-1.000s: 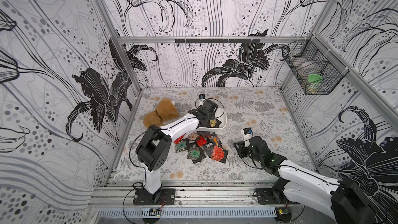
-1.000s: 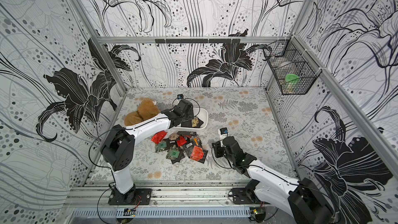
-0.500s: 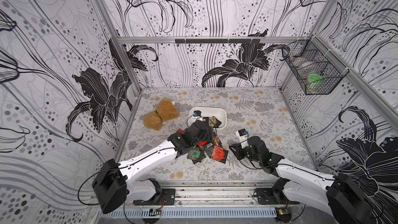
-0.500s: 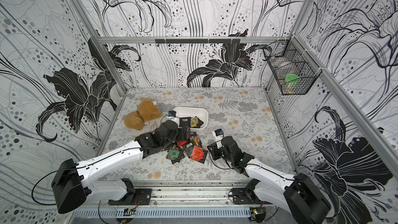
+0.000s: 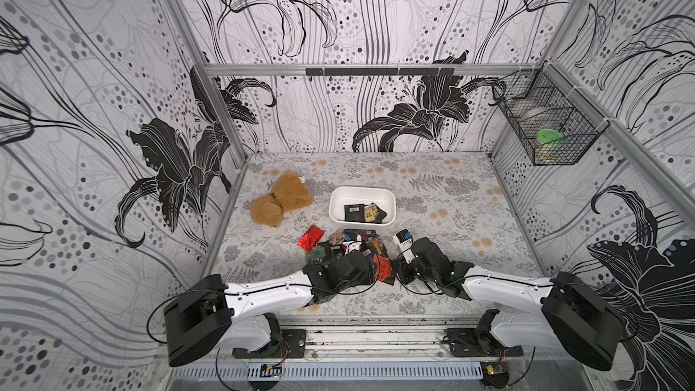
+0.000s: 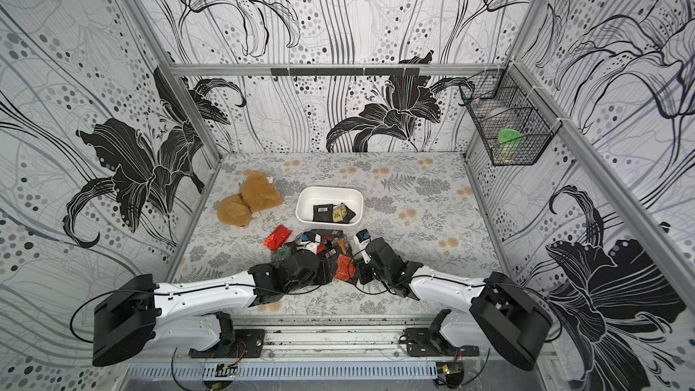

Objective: Put the tea bags into the storage box
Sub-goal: Pick up the tea bag from the center of the board.

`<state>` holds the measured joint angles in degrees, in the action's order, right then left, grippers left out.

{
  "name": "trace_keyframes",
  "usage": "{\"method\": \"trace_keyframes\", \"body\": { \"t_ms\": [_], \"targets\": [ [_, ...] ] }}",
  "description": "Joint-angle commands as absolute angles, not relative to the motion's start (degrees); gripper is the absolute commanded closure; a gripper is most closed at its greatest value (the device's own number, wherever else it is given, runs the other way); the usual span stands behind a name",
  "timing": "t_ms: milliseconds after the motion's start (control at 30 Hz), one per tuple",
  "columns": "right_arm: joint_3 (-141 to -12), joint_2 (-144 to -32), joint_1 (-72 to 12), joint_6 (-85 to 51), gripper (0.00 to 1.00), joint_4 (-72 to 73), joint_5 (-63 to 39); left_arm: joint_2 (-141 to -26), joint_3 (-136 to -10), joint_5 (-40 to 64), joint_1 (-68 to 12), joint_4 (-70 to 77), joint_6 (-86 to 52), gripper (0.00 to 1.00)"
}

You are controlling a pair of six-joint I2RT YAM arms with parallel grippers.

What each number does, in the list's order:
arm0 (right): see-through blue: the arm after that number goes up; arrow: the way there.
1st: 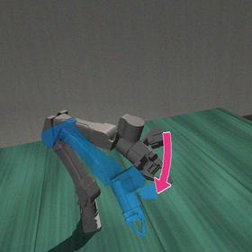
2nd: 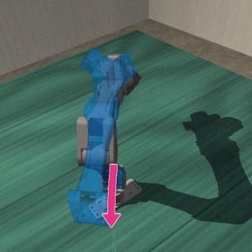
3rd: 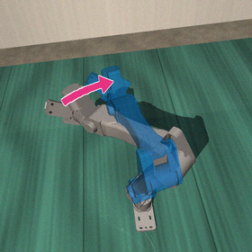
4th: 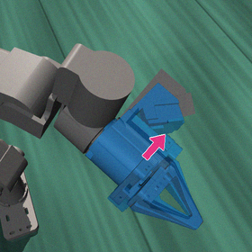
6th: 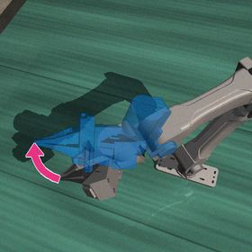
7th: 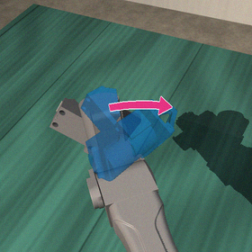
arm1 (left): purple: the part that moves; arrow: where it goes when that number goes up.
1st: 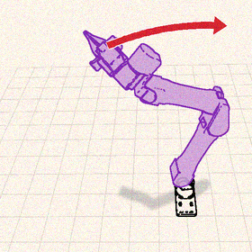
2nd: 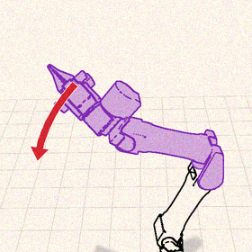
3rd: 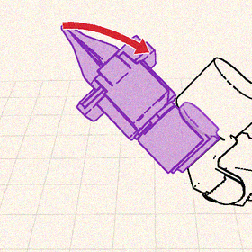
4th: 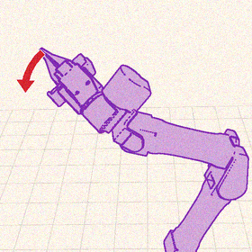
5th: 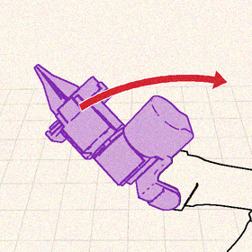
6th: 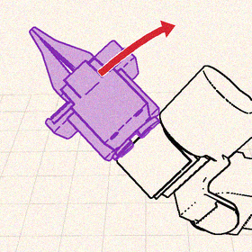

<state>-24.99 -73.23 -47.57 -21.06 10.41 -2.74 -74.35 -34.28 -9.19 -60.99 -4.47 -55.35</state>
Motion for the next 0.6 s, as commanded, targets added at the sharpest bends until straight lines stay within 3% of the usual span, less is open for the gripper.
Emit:
{"method": "trace_keyframes", "body": {
  "t_ms": [0,567],
  "targets": [
    [-26.99,-74.59,-47.81,-20.25,0.88,7.85,0.42,-76.50,-35.55,-10.34,-61.52,-0.71,-57.12,0.53],
    [-31.93,-83.91,-47.81,-22.11,0.96,4.06,1.58,-85.03,-40.00,-13.53,-61.44,-3.96,-55.92,0.54]
  ]
}}
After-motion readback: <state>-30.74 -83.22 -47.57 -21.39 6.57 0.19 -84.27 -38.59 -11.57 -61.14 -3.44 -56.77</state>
